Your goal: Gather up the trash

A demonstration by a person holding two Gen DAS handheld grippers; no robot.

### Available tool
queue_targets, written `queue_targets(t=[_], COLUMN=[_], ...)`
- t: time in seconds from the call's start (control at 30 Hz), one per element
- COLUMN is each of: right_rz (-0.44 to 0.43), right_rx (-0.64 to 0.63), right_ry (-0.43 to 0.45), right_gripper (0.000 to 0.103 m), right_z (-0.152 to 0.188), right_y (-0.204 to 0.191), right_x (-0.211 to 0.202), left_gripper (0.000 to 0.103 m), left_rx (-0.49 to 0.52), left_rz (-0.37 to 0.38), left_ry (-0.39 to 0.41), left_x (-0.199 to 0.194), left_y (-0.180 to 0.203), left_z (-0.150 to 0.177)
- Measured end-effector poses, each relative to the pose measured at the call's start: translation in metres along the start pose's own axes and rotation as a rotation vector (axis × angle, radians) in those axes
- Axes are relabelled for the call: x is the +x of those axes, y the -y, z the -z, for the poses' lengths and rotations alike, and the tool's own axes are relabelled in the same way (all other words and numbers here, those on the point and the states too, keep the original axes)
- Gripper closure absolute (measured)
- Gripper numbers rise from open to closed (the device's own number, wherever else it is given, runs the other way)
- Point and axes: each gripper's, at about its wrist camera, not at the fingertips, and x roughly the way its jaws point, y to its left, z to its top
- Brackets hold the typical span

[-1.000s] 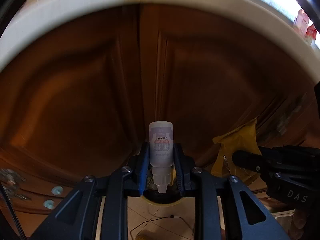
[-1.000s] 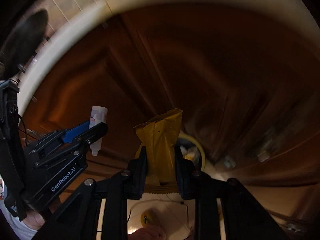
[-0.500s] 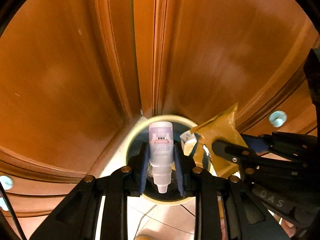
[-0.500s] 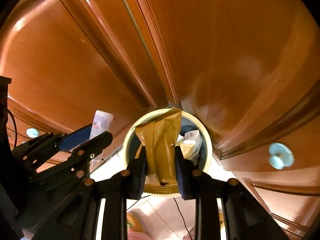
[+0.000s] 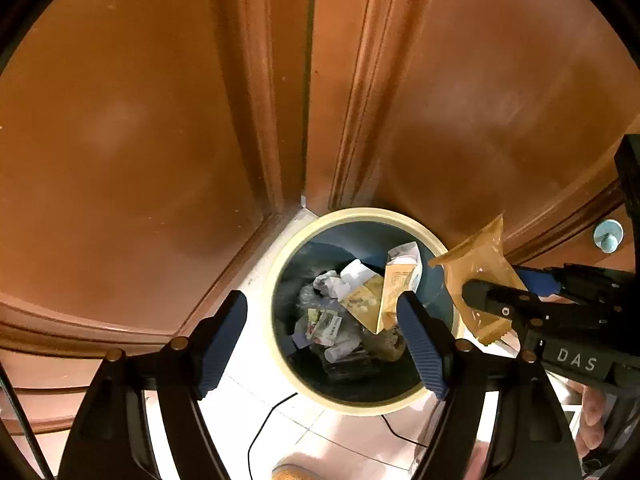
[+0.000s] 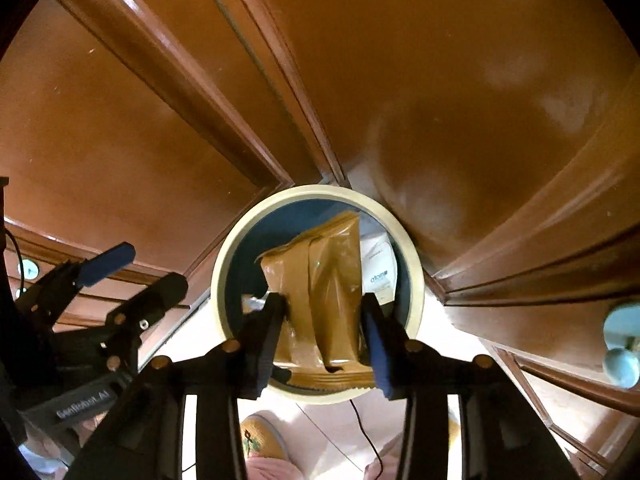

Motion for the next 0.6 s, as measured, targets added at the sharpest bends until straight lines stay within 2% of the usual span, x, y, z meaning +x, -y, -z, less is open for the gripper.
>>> queue_targets(t=[0.17,0.4,0.6], right_rz=[0.002,-0.012,-0.007], right_rx=[-0.014,-0.020,-0.007], right_ry=[0.011,0.017,0.035], right_gripper=[0.049,0.049,0.049], right_z=[-0.003,-0.011,-0.016], right_y=[-0.007,-0.018,-0.028], right_x=[-0.009,-0.030,-0.068], left_gripper=[0.017,0.017,0.017], left_rx=[-0.004,-0.005,-0.038], left_rz=[-0.019,-0.044,-0.037], left_ry=[0.012,0.033,0.046], left_x=[-0.015,-0.054,-0.101], left_y=[0.002,-0.012,-0.018], left_z=[0.002,-0.005,-0.018])
